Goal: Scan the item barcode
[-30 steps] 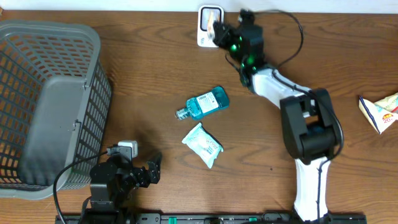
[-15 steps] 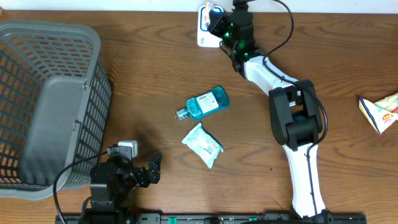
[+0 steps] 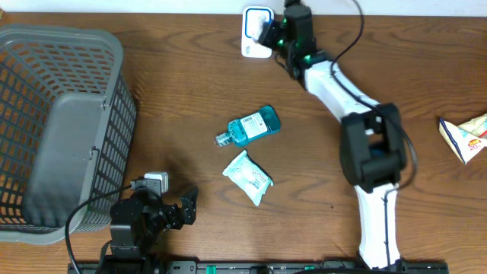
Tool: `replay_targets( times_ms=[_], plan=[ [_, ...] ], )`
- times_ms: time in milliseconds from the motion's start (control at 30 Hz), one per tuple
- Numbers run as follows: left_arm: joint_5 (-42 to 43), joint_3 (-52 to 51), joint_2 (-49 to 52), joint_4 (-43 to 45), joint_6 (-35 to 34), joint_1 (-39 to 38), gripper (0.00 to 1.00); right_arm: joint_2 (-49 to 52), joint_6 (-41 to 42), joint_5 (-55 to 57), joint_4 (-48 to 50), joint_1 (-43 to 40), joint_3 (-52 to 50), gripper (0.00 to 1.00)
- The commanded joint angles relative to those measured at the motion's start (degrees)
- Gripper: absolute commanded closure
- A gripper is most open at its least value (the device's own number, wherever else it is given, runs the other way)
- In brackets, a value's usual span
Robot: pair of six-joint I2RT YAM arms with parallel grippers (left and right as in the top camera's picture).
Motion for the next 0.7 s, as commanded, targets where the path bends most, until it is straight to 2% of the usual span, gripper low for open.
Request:
replay_targets(
  times_ms=[0, 167, 233, 300, 367, 467, 533, 667],
  plan=[
    [-0.3, -0.5, -0.1, -0.8, -0.3, 0.2, 0.02, -9.2, -5.3, 11.3, -7.1, -2.2, 1.1, 0.99],
    [-0.3, -0.5, -0.1, -0.8, -0.3, 0.2, 0.02, -14.9, -5.8, 20.6, -22.3, -7.0, 1.1, 0.99],
    [-0.3, -0.5, -0.1, -0.8, -0.3, 0.2, 0.02, -15.6, -8.7, 17.8, -26.3, -9.1, 1.1, 0.99],
    [-0.3, -0.5, -0.1, -0.8, -0.3, 0.2, 0.02, -15.6, -15.2, 10.0, -30.3, -10.5, 1.1, 0.98],
    [-0.3, -0.5, -0.1, -0.8, -0.3, 0.2, 0.02, -15.0, -23.5, 2.7, -33.1, -10.7, 0.9, 0.82],
    [-0.3, -0.5, -0.1, -0.8, -0.3, 0.2, 0.02, -13.6, -36.9, -6.5, -35.8, -9.1, 0.7, 0.41],
    [-0.3, -0.5, -0.1, -0.8, -0.3, 0.2, 0.02, -12.1, -40.6, -8.2, -37.3, -7.0, 0.7, 0.3],
    [-0.3, -0.5, -0.1, -0.8, -0.3, 0.2, 0.02, -7.9, -41.1, -8.1, -36.2, -2.2, 0.7, 0.26]
  ],
)
